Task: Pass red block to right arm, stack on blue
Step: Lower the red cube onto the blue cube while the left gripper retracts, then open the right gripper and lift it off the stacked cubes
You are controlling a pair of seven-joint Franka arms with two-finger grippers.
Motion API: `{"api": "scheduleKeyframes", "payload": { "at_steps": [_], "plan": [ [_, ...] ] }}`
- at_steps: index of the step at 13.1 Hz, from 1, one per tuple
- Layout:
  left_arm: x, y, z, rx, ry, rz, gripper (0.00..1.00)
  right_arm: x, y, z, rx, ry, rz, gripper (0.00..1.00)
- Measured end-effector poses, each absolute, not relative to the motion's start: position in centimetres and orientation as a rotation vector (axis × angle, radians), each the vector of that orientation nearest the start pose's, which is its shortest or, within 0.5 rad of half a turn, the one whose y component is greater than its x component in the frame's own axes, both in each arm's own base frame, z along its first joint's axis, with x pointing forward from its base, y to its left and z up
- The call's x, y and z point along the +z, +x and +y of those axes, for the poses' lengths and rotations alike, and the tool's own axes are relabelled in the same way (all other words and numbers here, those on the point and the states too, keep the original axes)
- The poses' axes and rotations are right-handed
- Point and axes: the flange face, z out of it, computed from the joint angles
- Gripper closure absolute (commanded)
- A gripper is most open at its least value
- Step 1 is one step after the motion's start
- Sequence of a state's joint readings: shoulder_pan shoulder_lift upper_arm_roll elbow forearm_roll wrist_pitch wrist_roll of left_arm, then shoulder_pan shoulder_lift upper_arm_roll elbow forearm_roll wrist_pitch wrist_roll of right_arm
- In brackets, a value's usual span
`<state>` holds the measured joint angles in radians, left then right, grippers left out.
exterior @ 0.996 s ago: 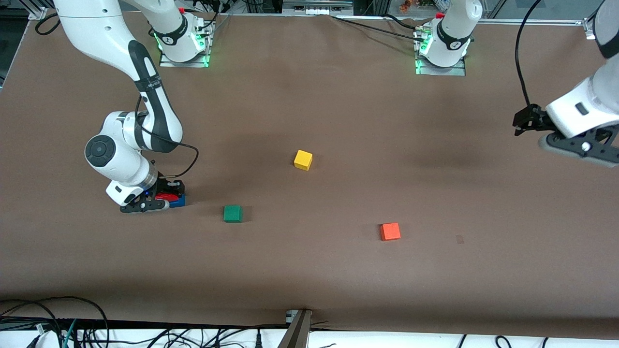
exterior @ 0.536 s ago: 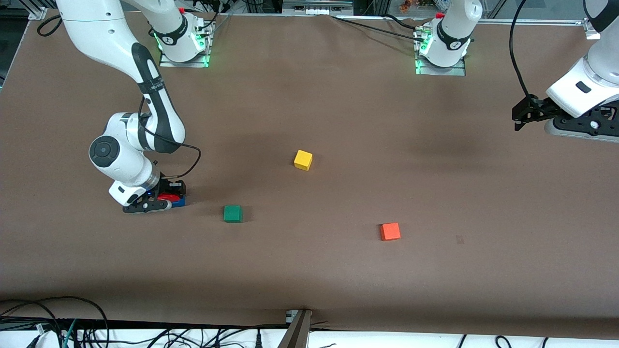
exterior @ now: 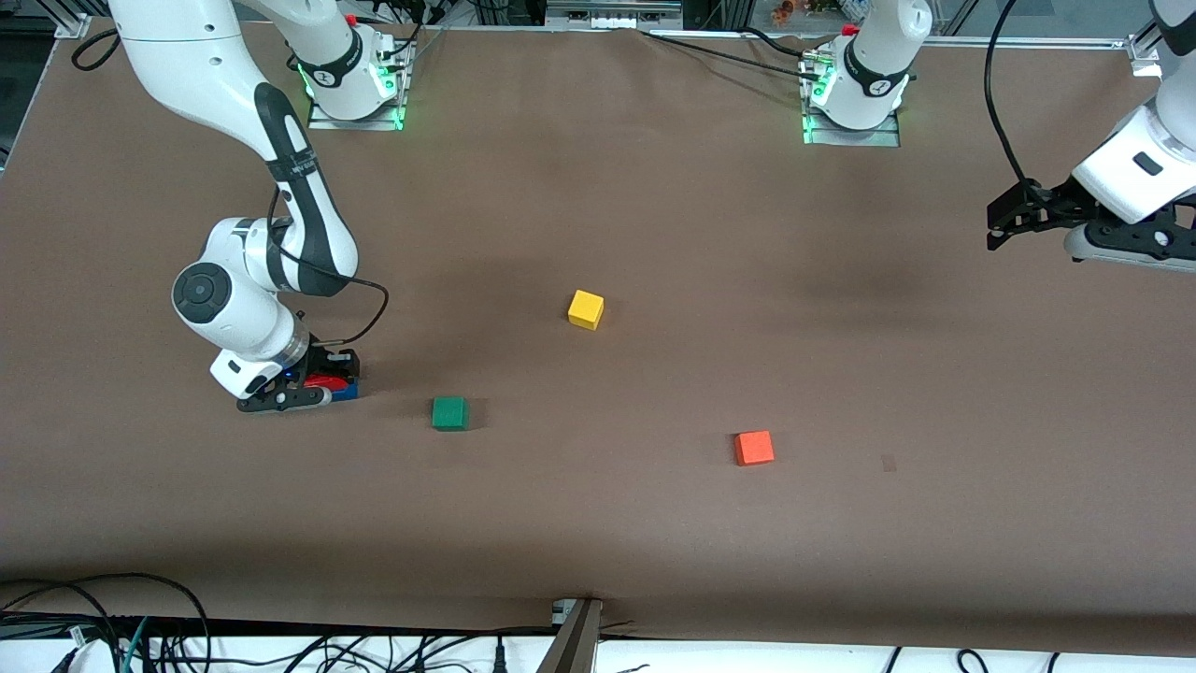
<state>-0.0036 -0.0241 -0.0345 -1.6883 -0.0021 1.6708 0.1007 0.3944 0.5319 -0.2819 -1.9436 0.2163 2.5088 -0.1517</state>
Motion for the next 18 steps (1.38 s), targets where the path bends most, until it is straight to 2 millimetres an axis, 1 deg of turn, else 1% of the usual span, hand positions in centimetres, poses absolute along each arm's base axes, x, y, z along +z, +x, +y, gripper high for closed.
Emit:
{"api": "scheduleKeyframes", "payload": {
  "at_steps": [3,5,7,16,17,18],
  "plan": [
    [59.3,55.3,-2.6,-0.018,-3.135,0.230,0.00,22.1,62.3,7.6,-0.099,-3.142,-0.212,0.95],
    [60.1,55.3,-3.3,-0.044,-3.127,0.252,0.00,22.1,62.3,7.5,-0.099,-3.143,-0.211,0.95],
    [60.4,55.2,-3.5,-0.053,-3.126,0.258,0.00,22.1,62.3,7.5,-0.099,-3.143,-0.212,0.95],
    [60.4,55.1,-3.9,-0.043,-3.125,0.269,0.00,22.1,62.3,7.4,-0.099,-3.153,-0.233,0.94],
    [60.4,55.1,-3.9,-0.042,-3.125,0.269,0.00,22.1,62.3,7.4,-0.098,-3.153,-0.233,0.93],
    [60.4,55.1,-3.9,-0.041,-3.125,0.269,0.00,22.0,62.3,7.4,-0.097,-3.153,-0.233,0.80]
  ]
}}
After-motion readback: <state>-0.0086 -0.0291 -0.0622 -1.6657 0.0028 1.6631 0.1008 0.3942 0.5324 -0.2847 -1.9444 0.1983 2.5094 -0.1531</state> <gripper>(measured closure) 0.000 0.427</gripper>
